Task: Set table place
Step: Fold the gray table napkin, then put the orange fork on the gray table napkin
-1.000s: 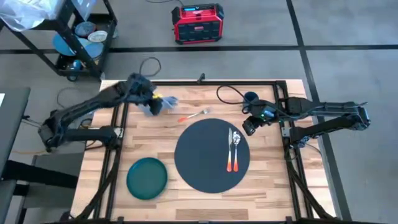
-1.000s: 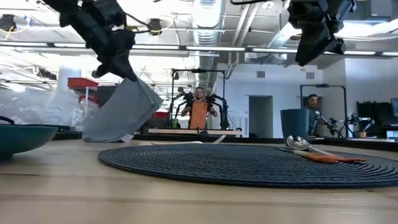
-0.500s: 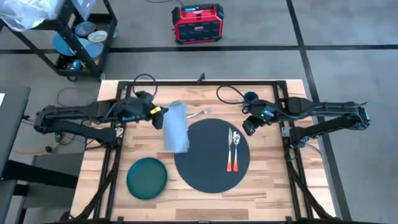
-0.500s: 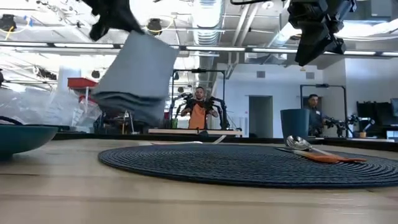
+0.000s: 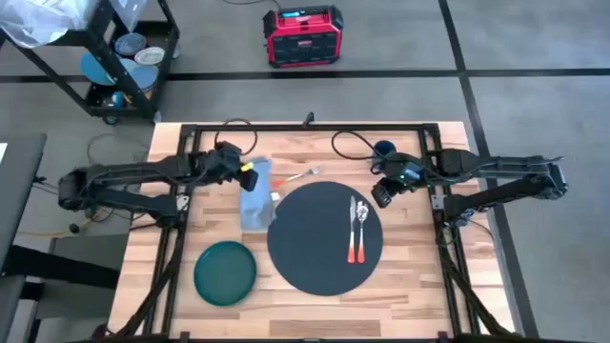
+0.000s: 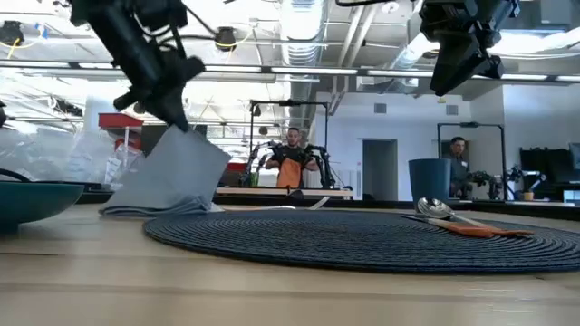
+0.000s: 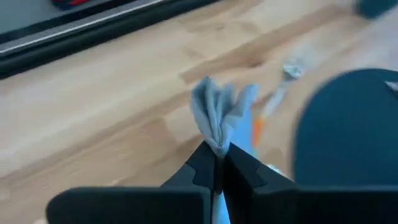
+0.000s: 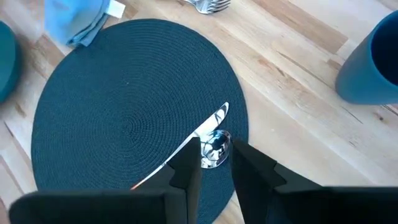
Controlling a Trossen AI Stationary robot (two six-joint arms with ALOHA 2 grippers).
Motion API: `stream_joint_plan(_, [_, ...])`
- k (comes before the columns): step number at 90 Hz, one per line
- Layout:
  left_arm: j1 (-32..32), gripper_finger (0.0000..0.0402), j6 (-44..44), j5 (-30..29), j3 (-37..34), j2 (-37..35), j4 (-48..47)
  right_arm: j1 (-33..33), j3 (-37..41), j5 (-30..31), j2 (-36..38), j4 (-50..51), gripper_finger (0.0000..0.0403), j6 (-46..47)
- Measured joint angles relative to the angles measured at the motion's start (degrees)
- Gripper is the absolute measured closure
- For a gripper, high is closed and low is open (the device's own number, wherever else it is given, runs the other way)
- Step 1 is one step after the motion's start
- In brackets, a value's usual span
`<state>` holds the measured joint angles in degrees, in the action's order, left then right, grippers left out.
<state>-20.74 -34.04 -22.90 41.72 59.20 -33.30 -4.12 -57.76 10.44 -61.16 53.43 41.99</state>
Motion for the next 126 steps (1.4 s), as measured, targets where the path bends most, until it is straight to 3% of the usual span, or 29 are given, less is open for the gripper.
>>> stream_joint_plan(33, [-17.76,0.0401,9.2,7.52,-8.01,0.09,5.58,-0.01,0.0,0.17,0.0,-0.03,0.033,0.03])
stream_joint_plan(45, [-25.47,0.0397,12.36,7.58,-8.73,0.12,6.77,-0.02,0.0,0.17,0.0,-0.02,0.033,0.35])
stream_joint_plan(55, [-30.41,0.0379,16.74,8.26,-8.71,0.13,8.85,-0.02,0.0,0.22,0.0,-0.04,0.033,1.2])
stream_joint_plan(71, [-36.01,0.032,17.48,16.87,-8.69,0.81,13.21,-0.02,0.0,0.26,0.0,-0.05,0.033,1.69])
stream_joint_plan(94, [-38.2,0.0231,16.39,22.21,-7.42,1.92,13.76,0.0,0.0,0.28,0.0,-0.04,0.033,1.69])
stream_joint_plan(102, [-38.16,0.0213,16.17,27.26,-4.91,1.92,13.7,0.0,0.0,0.28,0.0,-0.04,0.033,1.69])
stream_joint_plan(115, [-34.22,0.0211,15.28,38.81,-0.83,2.51,13.34,-0.01,0.0,0.31,0.0,-0.04,0.033,1.2])
stream_joint_plan(126, [-26.69,0.0233,15.35,40.5,0.53,4.34,12.95,-0.03,0.0,1.6,0.0,-0.07,0.033,0.98])
